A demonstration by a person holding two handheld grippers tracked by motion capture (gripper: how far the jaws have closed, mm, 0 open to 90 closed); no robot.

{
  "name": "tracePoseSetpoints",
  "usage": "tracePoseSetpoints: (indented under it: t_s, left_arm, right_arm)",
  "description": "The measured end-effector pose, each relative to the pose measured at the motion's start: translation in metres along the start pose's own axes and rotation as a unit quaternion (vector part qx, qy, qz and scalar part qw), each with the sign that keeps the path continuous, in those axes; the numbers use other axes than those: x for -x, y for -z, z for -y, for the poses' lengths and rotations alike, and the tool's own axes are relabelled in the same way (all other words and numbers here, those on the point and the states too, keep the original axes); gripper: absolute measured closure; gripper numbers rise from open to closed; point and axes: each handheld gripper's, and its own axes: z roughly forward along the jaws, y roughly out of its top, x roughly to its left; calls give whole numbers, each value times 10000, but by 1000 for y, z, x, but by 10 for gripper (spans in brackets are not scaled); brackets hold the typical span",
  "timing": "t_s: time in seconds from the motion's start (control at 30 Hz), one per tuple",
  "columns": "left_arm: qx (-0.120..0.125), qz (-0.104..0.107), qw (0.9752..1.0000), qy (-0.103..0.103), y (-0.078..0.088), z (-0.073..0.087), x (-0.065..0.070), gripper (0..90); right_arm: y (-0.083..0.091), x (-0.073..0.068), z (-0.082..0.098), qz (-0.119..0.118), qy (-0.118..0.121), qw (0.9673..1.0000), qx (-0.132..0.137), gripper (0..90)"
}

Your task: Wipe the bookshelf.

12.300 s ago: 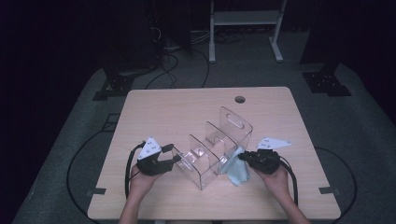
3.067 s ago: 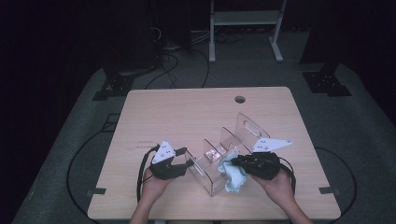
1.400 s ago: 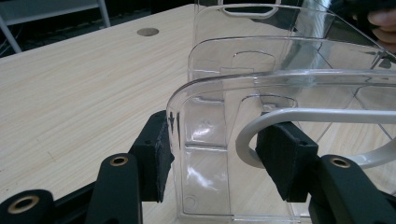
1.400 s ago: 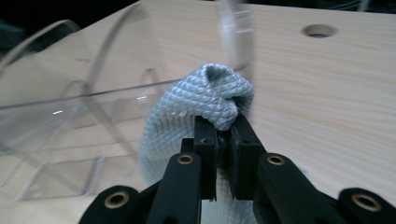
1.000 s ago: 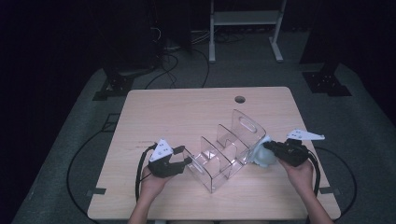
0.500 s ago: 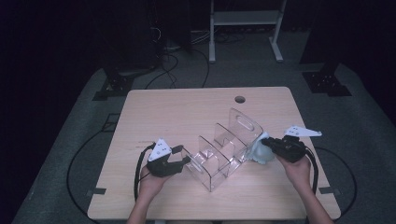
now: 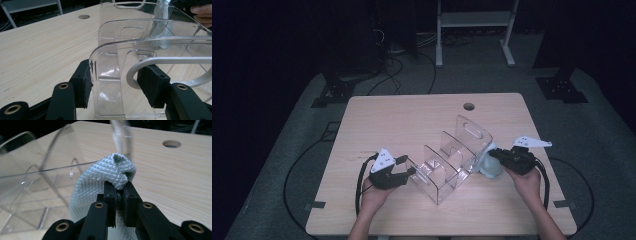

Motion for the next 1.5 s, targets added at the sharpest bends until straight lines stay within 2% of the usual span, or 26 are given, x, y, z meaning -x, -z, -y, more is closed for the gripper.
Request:
tracePoseSetpoints:
  t_s: [0.03, 0.07, 0.1, 0.13, 0.17, 0.2, 0.27, 0.43, 0.5, 0.57, 0.6, 0.67, 0.87, 0.97, 1.0, 1.13, 1.17, 1.2, 1.27, 1.4, 1.5]
  left_arm:
    - [1, 1, 10000, -3, 0, 0, 0, 465]
    - [0, 5, 10000, -2, 0, 0, 0, 465]
    - [2, 12, 10000, -2, 0, 0, -1, 465]
    - [2, 14, 10000, -3, 0, 0, -1, 465]
    - [2, 14, 10000, -3, 0, 0, -1, 465]
    - [-9, -2, 10000, -8, 0, 0, 0, 465]
    - [-9, -3, 10000, -7, 0, 0, 0, 465]
    - [-4, -5, 10000, 3, 0, 0, 0, 465]
    - [-2, 4, 10000, 2, 0, 0, 0, 465]
    - [-7, 1, 10000, -6, 0, 0, 0, 465]
    - [-6, 3, 10000, -8, 0, 0, 0, 465]
    - [0, 4, 10000, 6, 0, 0, 0, 465]
    - [-4, -1, 10000, 12, 0, 0, 0, 465]
    - [-1, 2, 10000, 14, 0, 0, -1, 464]
    - [-4, -1, 10000, 17, 0, 0, -1, 465]
    - [2, -21, 10000, 7, 0, 0, 0, 463]
    - [16, -18, 10000, 20, 0, 1, 0, 463]
    - [16, -18, 10000, 20, 0, 1, 0, 463]
    - [7, -16, 10000, 37, 0, 1, 0, 463]
    - [17, -21, 10000, 32, 0, 1, 0, 463]
    - [17, -27, 10000, 17, 1, 1, 0, 464]
  right_arm:
    - [0, -2, 1, -45, -47, 10000, 14, 830]
    - [0, -13, 2, -144, 145, 9998, -23, 830]
    - [0, -13, 2, -144, 145, 9998, -23, 830]
    - [3, -25, 0, -283, 291, 9992, 24, 829]
    - [3, -25, 0, -283, 291, 9992, 24, 829]
    - [7, -33, -2, -388, 410, 9984, 99, 829]
    - [8, -40, -2, -452, 490, 9977, 103, 829]
    - [-1, -40, 9, -531, 373, 9979, -5, 830]
    - [-9, -37, 19, -524, 321, 9979, -187, 829]
    - [-8, -38, 19, -536, 300, 9980, -170, 830]
    - [-2, -41, 14, -531, 355, 9980, -34, 830]
    - [1, -44, 11, -546, 413, 9976, 47, 829]
    - [-11, -43, 21, -553, 362, 9976, -210, 827]
    - [-6, -45, 17, -559, 369, 9977, -68, 828]
    - [-1, -48, 11, -586, 411, 9974, 59, 827]
    - [-3, -49, 14, -581, 374, 9976, 91, 828]
    - [-5, -53, 15, -649, 391, 9971, 13, 828]
    - [-5, -53, 15, -649, 391, 9971, 13, 828]
    - [-4, -62, 14, -767, 504, 9958, -15, 827]
    - [-3, -71, 14, -884, 525, 9947, 7, 826]
    - [-4, -82, 14, -982, 664, 9929, -38, 827]
